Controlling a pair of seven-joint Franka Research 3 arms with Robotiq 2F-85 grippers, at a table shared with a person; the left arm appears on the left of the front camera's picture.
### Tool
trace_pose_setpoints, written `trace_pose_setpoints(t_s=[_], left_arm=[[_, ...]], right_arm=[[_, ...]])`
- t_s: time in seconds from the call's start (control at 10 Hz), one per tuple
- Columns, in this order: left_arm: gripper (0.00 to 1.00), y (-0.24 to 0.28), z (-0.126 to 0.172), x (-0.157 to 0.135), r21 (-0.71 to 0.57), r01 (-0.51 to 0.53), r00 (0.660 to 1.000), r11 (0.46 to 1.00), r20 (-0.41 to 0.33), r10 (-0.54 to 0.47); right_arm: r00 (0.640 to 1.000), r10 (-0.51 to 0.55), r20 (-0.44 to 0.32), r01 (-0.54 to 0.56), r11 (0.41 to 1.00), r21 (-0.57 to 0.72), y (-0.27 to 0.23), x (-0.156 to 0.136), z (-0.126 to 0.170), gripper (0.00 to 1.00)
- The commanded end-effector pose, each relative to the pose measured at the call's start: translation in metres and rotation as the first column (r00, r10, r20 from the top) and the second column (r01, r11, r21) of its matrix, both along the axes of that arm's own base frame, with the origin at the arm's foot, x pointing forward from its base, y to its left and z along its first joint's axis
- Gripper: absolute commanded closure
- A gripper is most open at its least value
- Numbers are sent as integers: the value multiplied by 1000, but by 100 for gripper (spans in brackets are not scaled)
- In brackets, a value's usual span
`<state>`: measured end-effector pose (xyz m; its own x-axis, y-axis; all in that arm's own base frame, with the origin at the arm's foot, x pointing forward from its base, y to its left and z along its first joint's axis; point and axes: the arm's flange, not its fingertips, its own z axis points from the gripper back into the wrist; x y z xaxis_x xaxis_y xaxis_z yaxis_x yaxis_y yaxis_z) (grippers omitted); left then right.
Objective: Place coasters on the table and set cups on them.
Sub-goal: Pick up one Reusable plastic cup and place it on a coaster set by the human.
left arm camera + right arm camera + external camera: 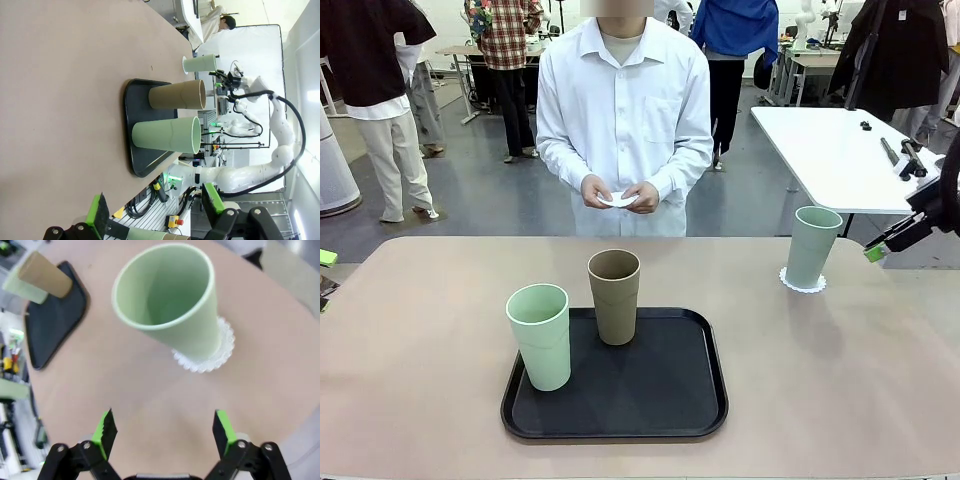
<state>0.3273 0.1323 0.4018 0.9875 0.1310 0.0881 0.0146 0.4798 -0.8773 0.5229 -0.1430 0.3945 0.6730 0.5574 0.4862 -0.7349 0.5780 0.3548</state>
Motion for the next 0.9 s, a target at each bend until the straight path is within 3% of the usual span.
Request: trace_pose_setpoints(t_s=[0.0, 0.3, 0.6, 0.8], left_arm=[[0, 1, 1, 0, -12, -7, 1000, 1000, 5, 8], [0, 1, 1, 0, -12, -7, 1000, 1000, 5, 8], [0, 1, 1, 0, -12, -7, 1000, 1000, 5, 8], [0, 1, 1, 0, -12, -7, 1000, 1000, 5, 8]], right_arm=[[983, -101, -156, 91, 993, -73, 40, -29, 39, 0], [952, -252, -173, 221, 959, -178, 90, -39, 97, 0], [889, -426, -170, 354, 873, -334, 128, -35, 116, 0], [856, -483, -183, 407, 849, -336, 143, -25, 124, 0]])
